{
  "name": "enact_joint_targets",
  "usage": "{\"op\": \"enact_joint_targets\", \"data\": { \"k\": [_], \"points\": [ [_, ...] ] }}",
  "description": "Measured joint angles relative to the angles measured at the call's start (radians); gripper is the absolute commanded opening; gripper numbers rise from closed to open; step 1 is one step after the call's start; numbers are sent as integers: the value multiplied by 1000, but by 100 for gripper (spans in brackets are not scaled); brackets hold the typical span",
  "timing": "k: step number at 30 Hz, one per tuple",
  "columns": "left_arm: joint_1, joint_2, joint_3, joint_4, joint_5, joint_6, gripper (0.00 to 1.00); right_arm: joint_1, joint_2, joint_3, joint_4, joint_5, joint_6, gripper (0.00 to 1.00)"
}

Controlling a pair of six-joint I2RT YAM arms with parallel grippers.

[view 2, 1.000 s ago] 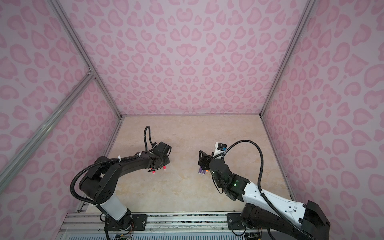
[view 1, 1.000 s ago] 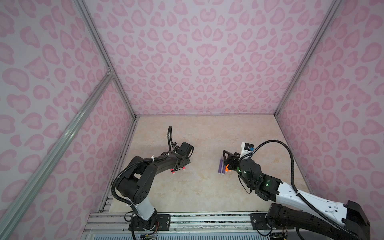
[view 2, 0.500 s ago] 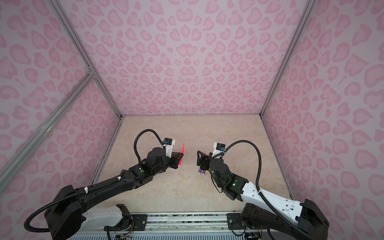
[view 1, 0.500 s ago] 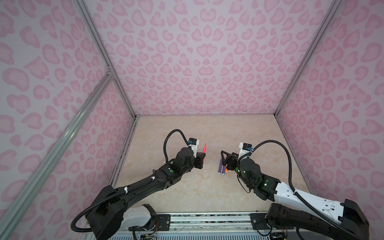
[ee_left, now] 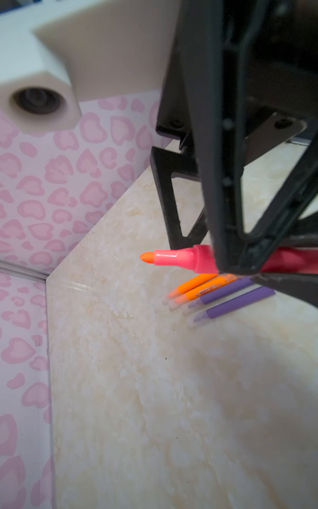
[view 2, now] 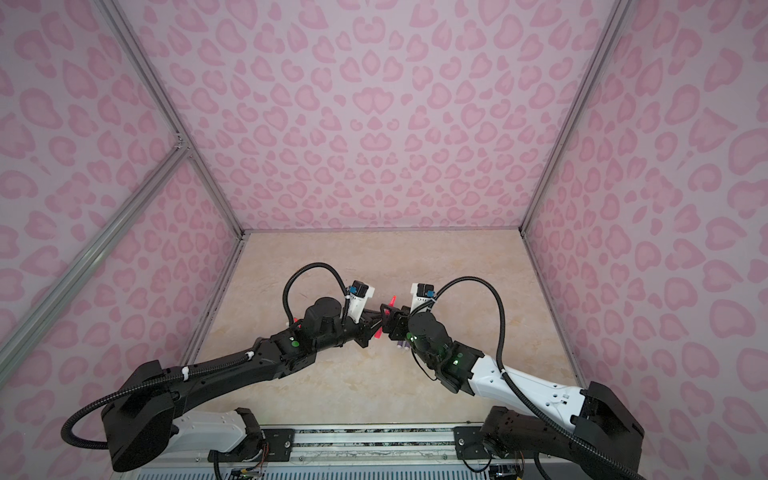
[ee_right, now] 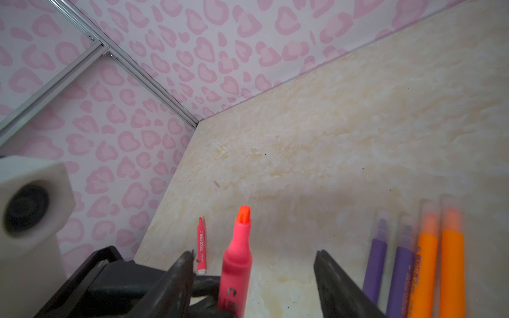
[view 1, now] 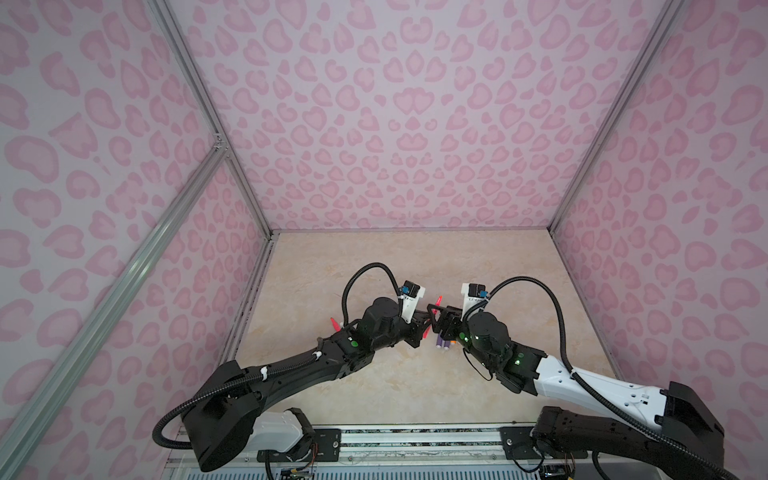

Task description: Insert the pens into the pen caps

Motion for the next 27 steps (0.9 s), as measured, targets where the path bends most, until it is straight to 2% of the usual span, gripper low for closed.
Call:
{"op": "enact_joint_targets", "data": {
  "k": [5, 13, 21, 27],
  "points": [
    [-13, 6, 8, -9, 3, 14, 4, 0, 8, 2, 16, -9, 10, 48],
    [-30, 31, 24, -16, 14, 23, 4, 0, 3, -6, 18, -5, 27, 37],
    [-44, 45, 40, -22, 16, 40, 4, -1, 5, -6, 11, 17, 35, 15],
    [-44, 60, 52, -23, 18, 40, 22, -2, 0, -6, 10, 21, 41, 7]
  ]
}}
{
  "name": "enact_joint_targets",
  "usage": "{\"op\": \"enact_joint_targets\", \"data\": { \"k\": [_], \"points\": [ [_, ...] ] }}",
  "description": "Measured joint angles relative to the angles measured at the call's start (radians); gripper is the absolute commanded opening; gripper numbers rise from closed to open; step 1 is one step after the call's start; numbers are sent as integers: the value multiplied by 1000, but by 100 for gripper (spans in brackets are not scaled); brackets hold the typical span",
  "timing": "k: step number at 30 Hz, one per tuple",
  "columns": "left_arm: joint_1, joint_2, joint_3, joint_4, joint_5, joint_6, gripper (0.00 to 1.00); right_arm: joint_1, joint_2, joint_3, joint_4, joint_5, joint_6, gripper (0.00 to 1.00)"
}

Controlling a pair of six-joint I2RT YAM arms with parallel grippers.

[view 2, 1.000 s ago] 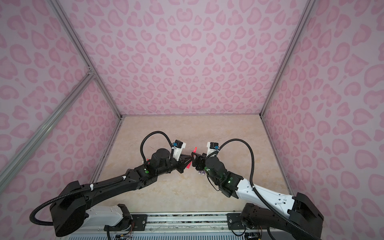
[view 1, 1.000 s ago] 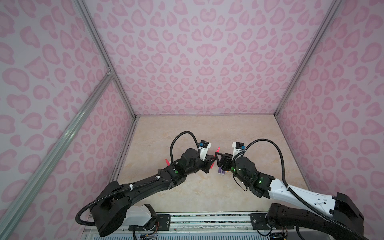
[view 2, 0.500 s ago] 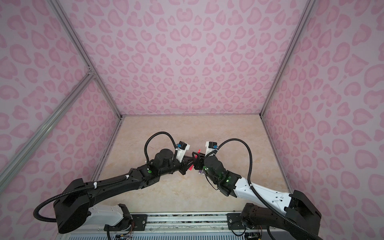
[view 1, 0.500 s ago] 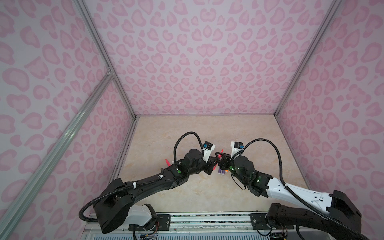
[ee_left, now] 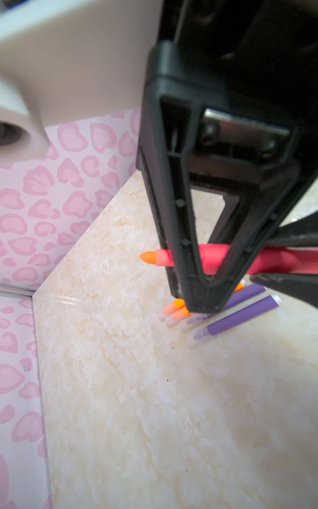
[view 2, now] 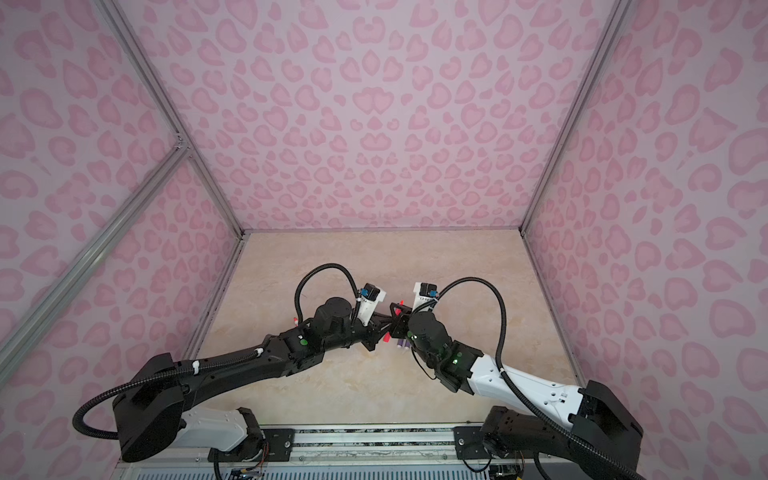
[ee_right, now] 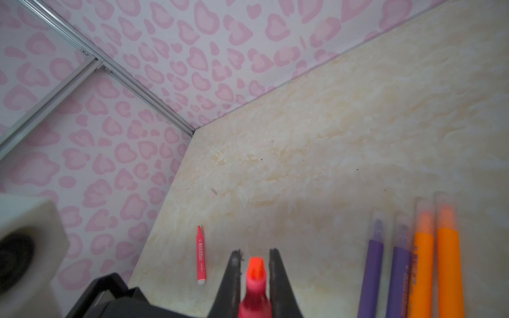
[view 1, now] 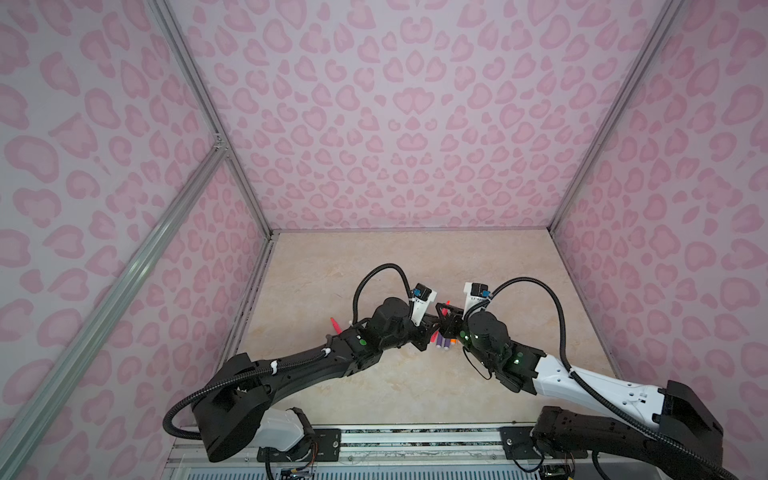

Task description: Insert the pens into the pen caps

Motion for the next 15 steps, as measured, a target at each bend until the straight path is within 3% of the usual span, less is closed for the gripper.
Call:
{"op": "enact_joint_targets", "data": {
  "k": [6, 13, 15],
  "points": [
    [0, 13, 5, -14, -4, -1, 28, 2, -1, -1, 10, -24, 10, 5],
    [-3, 17, 8, -19, -2, -4, 9, 2, -1, -3, 10, -34, 12, 5],
    [-3, 17, 8, -21, -2, -4, 3, 2, 3, -3, 12, -34, 12, 11]
  ]
}}
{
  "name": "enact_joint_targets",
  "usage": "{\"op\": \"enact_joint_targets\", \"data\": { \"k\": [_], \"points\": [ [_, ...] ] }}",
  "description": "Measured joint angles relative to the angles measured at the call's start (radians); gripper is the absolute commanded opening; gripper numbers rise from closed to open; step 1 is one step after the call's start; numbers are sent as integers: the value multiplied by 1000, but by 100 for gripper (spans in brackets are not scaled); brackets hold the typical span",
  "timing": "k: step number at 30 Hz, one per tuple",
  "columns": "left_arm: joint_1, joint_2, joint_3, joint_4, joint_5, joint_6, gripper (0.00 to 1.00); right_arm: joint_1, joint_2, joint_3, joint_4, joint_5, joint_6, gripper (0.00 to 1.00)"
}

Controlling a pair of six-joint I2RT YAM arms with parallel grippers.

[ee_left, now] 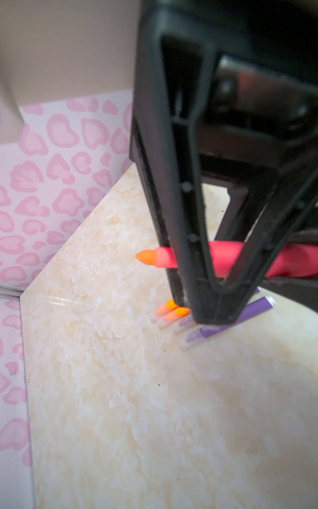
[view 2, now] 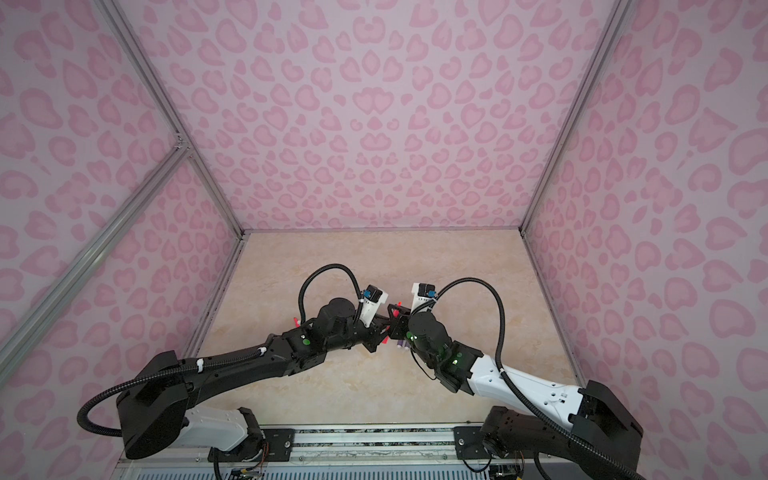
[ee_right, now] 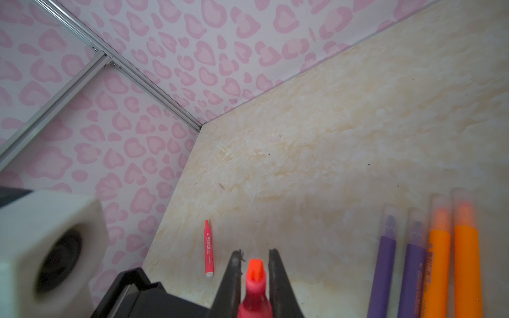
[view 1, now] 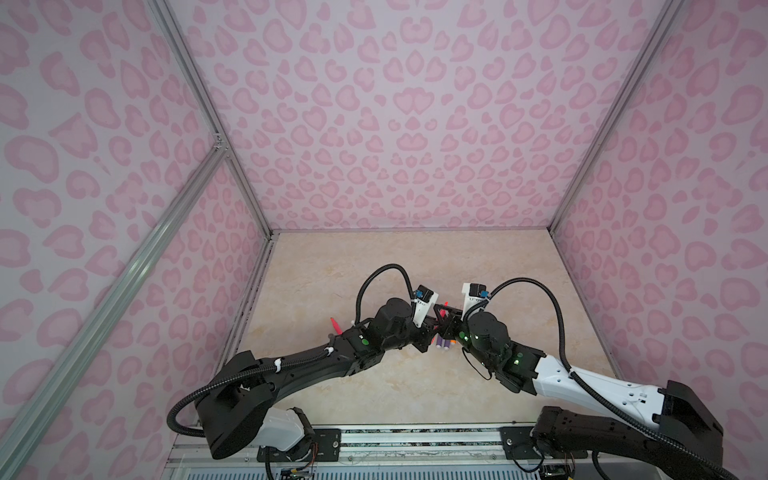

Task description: Insert the pens into the pen caps

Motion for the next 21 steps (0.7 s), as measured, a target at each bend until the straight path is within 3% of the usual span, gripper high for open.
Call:
{"op": "enact_joint_targets", "data": {
  "k": [1, 3, 6, 10, 14, 21],
  "points": [
    [0, 0, 0, -2, 0, 0, 3, 0, 3, 0, 1, 0, 5, 16],
    [1, -1, 0, -7, -3, 0, 3, 0, 9, 0, 5, -1, 8, 36],
    [5, -11, -8, -14, -52, -23, 3, 0, 9, 2, 4, 3, 9, 59],
    [47, -60, -36, -19, -147, -74, 3, 2, -9, 2, -18, 6, 6, 74],
    [196, -144, -113, -51, -261, -187, 3, 2, -29, 2, -35, 32, 5, 78],
    [387, -315, -152, -272, -493, -349, 3, -8, 18, 34, -47, 98, -74, 69]
  ]
}}
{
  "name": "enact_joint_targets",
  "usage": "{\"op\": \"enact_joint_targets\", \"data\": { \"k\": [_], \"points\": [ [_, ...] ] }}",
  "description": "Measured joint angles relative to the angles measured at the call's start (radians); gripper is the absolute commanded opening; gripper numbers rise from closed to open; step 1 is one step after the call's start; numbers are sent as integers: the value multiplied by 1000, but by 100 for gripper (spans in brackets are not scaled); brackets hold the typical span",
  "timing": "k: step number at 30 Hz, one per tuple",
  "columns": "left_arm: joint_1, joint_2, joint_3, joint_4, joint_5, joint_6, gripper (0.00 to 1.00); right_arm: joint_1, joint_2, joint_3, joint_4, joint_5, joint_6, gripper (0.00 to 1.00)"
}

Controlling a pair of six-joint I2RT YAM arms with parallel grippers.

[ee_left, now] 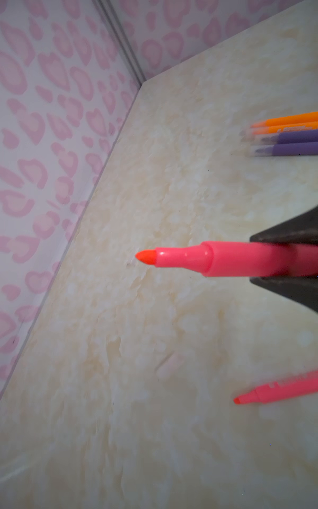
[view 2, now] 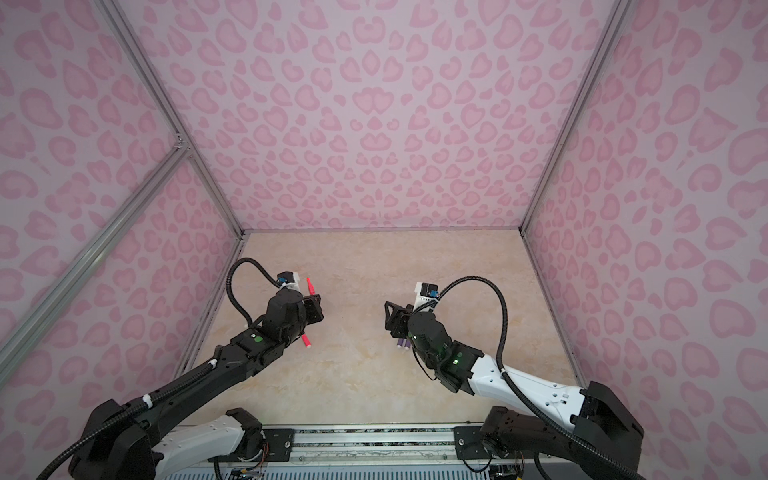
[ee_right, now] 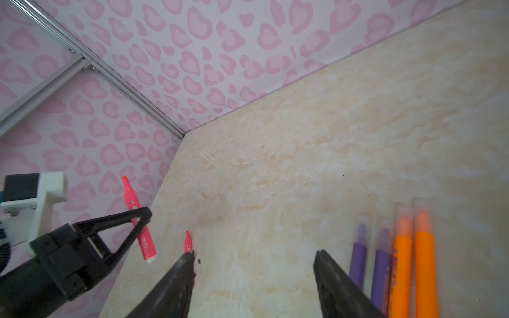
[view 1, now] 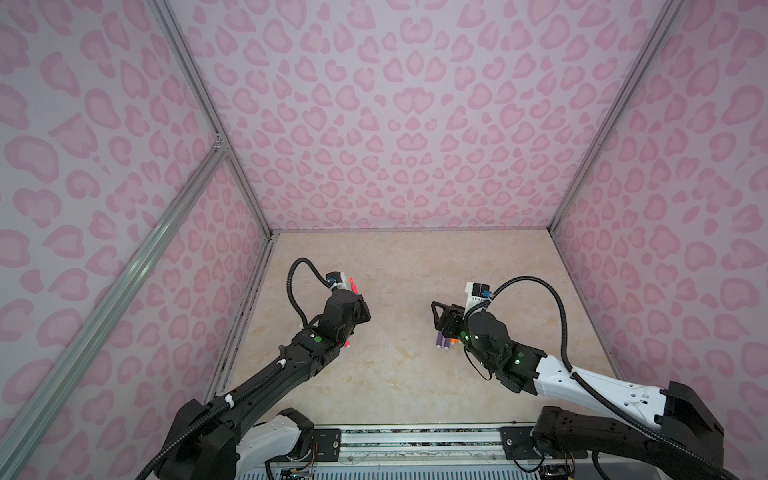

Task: Insert the pens into the pen caps
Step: 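Move the right gripper away to a clear cap lying on the table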

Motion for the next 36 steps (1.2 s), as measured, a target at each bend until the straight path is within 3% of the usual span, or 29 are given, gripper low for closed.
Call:
{"op": "enact_joint_targets", "data": {
  "k": [6, 9, 10, 11, 22, 28, 31, 36],
  "points": [
    [34, -97, -20, -75, -109, -24, 3, -34, 248, 239, -15, 5, -189, 75],
    [37, -100, -20, -95, -127, -32, 3, -81, 436, 458, -100, -45, -285, 78],
    [37, -100, -20, -101, -128, -37, 3, -98, 499, 537, -126, -70, -309, 97],
    [37, -100, -20, -106, -133, -39, 3, -114, 563, 616, -156, -94, -336, 99],
    [43, -112, -20, -117, -124, -46, 3, -202, 1067, 1202, -428, -388, -637, 99],
    [45, -89, -14, -117, -107, -45, 3, -264, 1317, 1528, -587, -537, -745, 83],
    [46, -73, -3, -117, -96, -45, 3, -309, 1458, 1721, -676, -641, -776, 89],
    [46, -54, 1, -117, -85, -45, 3, -337, 1650, 2014, -821, -746, -805, 88]
  ]
}}
